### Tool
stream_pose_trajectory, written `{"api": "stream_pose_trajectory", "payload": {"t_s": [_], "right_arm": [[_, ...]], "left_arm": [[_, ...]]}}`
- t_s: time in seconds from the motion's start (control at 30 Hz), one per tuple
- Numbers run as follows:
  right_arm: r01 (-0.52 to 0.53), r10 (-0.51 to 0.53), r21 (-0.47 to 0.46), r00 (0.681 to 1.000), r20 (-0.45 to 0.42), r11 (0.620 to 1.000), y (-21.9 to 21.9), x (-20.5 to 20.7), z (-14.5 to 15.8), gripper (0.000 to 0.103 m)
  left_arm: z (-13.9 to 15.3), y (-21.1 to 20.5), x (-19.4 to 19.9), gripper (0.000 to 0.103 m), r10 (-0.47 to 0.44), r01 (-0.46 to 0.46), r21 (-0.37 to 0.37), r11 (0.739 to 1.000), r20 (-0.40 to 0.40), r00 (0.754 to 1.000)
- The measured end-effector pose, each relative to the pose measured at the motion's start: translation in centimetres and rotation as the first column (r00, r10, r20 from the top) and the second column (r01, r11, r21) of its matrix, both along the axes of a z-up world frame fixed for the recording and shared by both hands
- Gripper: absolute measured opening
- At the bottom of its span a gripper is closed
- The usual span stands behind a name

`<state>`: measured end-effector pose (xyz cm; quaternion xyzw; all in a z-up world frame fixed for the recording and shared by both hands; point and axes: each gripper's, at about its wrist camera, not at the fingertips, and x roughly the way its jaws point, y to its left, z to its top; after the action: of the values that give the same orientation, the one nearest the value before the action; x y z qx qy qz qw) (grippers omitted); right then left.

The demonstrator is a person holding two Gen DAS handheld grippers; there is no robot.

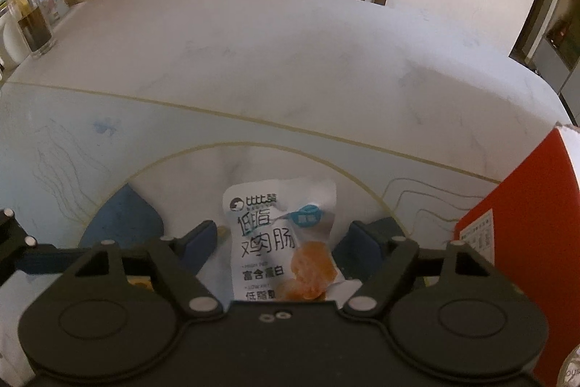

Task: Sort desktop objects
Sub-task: 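Grasp the yellow spotted toy with the left gripper while the right grasps the sausage bag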

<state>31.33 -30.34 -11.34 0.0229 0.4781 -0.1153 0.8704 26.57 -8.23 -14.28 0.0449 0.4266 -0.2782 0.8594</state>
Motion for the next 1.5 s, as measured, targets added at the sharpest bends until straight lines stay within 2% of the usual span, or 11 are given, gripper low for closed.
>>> {"api": "stream_pose_trajectory", "payload": {"t_s": [0.17, 0.47, 0.63, 0.9, 1.27, 1.5], "right_arm": [[-0.023, 0.024, -0.005, 1.0, 0.018, 1.0, 0.1, 0.3, -0.3, 0.06], [-0.024, 0.024, -0.003, 0.999, 0.025, 1.0, 0.0, 0.5, -0.4, 0.055], [-0.006, 0.005, 0.02, 1.0, 0.027, 1.0, -0.4, 0.8, 0.1, 0.048], [-0.006, 0.006, -0.022, 0.999, 0.033, 1.0, 0.0, 0.6, 0.8, 0.045], [0.028, -0.027, -0.011, 0.998, 0.051, 1.0, 0.0, -1.3, 2.3, 0.045], [0.051, -0.052, 0.007, 0.995, 0.085, 0.999, 0.8, -4.8, 4.8, 0.045]], "left_arm": [[0.1, -0.1, -0.1, 0.072, -0.008, 0.008, 0.006, 1.0, 0.016, 1.0], [0.0, -0.4, -0.2, 0.064, -0.02, 0.019, 0.021, 1.0, 0.032, 0.999], [0.2, -0.8, -0.4, 0.048, -0.047, 0.047, 0.011, 0.999, 0.033, 0.998], [0.7, -0.5, -0.5, 0.047, -0.039, 0.039, 0.003, 0.999, 0.037, 0.999], [2.6, 0.7, -0.6, 0.047, -0.01, 0.01, -0.006, 1.0, 0.069, 0.998], [3.9, 1.3, -1.2, 0.047, 0.004, -0.004, -0.011, 1.0, 0.087, 0.996]]}}
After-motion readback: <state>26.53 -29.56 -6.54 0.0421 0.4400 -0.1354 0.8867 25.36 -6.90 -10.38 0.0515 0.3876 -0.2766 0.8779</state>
